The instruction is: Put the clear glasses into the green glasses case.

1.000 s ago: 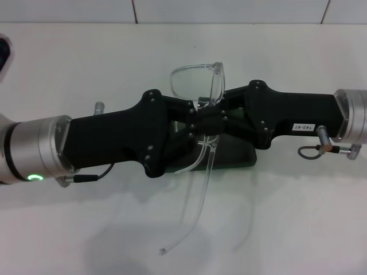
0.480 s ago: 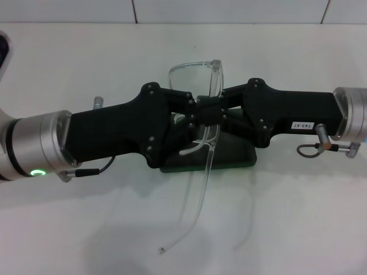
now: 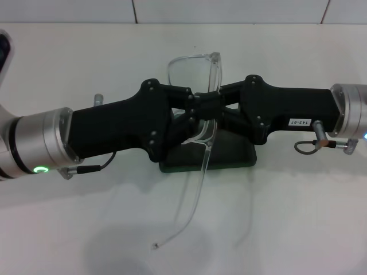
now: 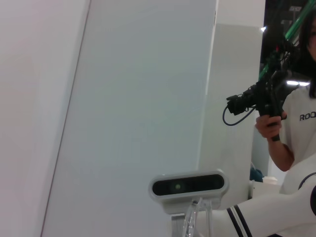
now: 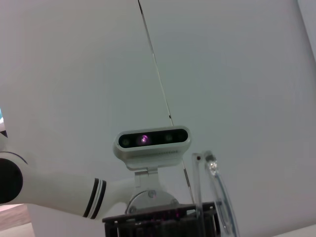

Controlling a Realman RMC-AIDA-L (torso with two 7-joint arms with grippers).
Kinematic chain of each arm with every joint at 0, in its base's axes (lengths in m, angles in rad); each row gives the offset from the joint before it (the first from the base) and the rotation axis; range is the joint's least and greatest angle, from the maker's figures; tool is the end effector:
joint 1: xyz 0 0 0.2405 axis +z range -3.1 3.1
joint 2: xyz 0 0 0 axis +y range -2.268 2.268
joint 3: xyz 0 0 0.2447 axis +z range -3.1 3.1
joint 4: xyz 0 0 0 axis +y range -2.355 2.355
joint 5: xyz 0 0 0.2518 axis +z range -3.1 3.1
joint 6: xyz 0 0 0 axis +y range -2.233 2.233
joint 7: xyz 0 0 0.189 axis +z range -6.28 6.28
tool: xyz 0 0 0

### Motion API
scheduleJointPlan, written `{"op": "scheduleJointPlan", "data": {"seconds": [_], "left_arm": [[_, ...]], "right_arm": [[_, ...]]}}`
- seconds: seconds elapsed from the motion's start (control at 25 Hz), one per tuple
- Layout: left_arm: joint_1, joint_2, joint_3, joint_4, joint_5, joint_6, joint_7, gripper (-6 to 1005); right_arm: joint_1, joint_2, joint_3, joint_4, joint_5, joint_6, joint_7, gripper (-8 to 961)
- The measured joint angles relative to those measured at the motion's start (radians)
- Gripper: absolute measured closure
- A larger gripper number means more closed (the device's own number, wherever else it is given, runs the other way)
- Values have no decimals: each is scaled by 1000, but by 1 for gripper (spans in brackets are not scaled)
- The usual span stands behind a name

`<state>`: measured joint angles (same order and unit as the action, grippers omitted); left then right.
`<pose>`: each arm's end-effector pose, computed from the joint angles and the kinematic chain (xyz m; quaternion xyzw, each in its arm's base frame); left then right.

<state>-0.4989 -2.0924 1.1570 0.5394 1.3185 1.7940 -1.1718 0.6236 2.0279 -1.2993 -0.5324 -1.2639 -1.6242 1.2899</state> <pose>-0.1610 0.3231 -0.0497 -0.8795 -0.0790 -0.4693 0.0046 0.1384 0.3629 -0.0608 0.9107 -0.1008 -0.4005 0.0088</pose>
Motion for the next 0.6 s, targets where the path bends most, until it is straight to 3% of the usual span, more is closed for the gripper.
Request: {"op": "scheduleJointPlan", "data": {"seconds": [0.6], "left_arm": [[2,0,0,1,-4,4,3,938]], "right_arm": [[-6,0,9,1,0,14,-13,855]]}}
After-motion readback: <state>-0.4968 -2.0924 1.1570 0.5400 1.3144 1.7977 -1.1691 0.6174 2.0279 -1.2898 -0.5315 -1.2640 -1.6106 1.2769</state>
